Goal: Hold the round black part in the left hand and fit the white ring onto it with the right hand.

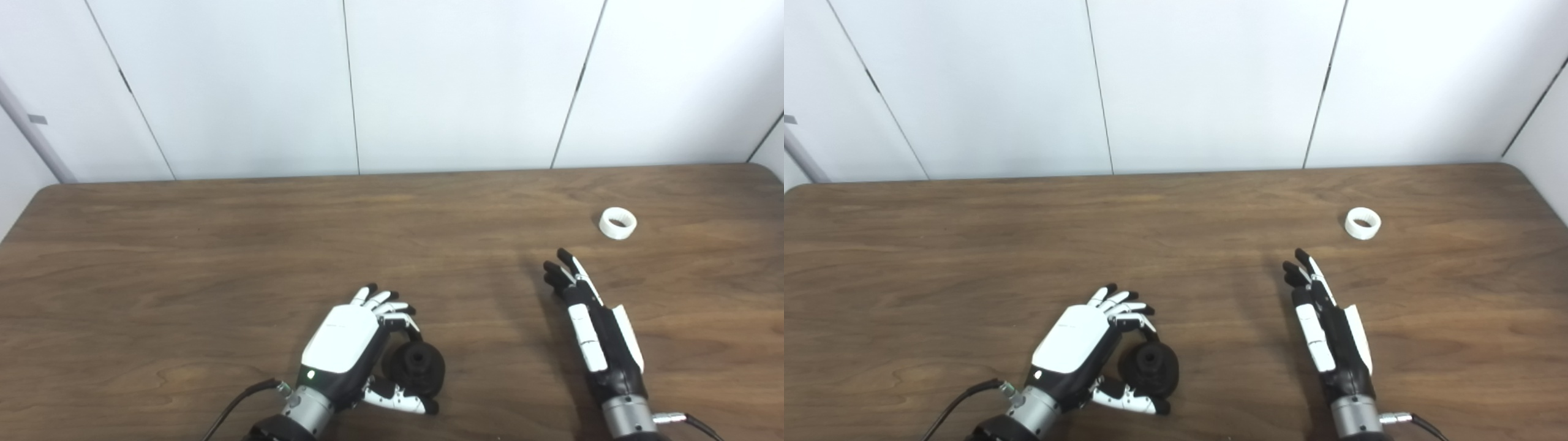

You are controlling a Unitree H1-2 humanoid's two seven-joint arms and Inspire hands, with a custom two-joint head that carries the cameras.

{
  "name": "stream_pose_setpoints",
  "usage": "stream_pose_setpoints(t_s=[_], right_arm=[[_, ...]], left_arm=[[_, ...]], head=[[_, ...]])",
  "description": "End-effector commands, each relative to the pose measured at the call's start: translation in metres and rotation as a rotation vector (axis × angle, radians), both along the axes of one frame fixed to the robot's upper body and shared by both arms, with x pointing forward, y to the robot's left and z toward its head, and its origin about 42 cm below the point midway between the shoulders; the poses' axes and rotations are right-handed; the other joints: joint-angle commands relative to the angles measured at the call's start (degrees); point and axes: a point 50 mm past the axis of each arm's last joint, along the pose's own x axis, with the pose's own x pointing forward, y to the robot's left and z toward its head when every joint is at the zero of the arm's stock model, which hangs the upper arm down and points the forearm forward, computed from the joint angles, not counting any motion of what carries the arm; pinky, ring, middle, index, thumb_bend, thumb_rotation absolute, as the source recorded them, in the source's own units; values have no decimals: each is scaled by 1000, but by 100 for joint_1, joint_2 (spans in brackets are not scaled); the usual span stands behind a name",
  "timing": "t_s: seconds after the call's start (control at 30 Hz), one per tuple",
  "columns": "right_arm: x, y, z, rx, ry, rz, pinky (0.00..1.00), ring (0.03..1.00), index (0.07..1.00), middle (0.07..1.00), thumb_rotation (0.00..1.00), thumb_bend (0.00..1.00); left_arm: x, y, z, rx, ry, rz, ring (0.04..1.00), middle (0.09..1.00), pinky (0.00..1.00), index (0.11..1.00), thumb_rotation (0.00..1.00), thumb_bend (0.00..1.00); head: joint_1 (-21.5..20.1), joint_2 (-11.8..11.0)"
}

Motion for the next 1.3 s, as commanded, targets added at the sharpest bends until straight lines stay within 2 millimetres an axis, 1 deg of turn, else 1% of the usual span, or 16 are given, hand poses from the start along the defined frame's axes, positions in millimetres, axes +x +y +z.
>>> stream_pose_setpoints(t_s=[0.0,0.1,0.3,0.43,0.47,0.63,0.67,0.77,0.93,1.07,1.27], right_arm=[[-11,7,-4,21,20,-9,941,887,947,892,1000,503],[-11,8,-2,33,21,-7,943,891,949,897,1000,513],[-10,10,1,25,15,-3,938,896,950,897,1000,509],[-10,10,3,24,17,-8,944,898,951,901,1000,535],[-10,10,3,26,19,-9,947,898,951,901,1000,536],[-9,11,4,33,22,-7,957,906,955,907,1000,530],[-9,11,5,32,20,-7,958,906,955,907,1000,530],[-9,11,6,33,18,-5,953,905,955,908,1000,526],[-8,11,8,41,14,-3,982,913,958,911,1000,510],[-7,10,11,46,7,-2,954,907,956,910,1000,496],[-4,7,18,55,-1,-1,960,923,960,913,1000,472]], left_arm=[[-6,4,-8,55,59,-9,948,842,1000,485,52,523],[-7,4,-9,58,64,-9,950,841,1000,485,52,523],[-7,4,-10,60,71,-7,943,836,1000,485,53,524],[-6,4,-12,64,68,-7,936,828,1000,485,53,524],[-7,4,-12,66,66,-7,934,826,1000,485,53,524],[-6,3,-15,68,67,-5,930,817,1000,485,53,524],[-6,3,-14,70,69,-4,930,817,1000,485,53,524],[-6,3,-14,77,71,-4,931,818,1000,485,54,524],[-6,3,-16,74,72,4,925,814,1000,485,54,524],[-6,3,-17,74,68,4,925,811,1000,485,53,524],[-5,2,-18,76,73,4,928,811,1000,485,54,524]], head=[[-4,1],[-39,83],[-108,172],[-118,206],[-125,245],[-125,245],[-119,290],[-119,290],[-128,327],[-150,347],[-198,357]])
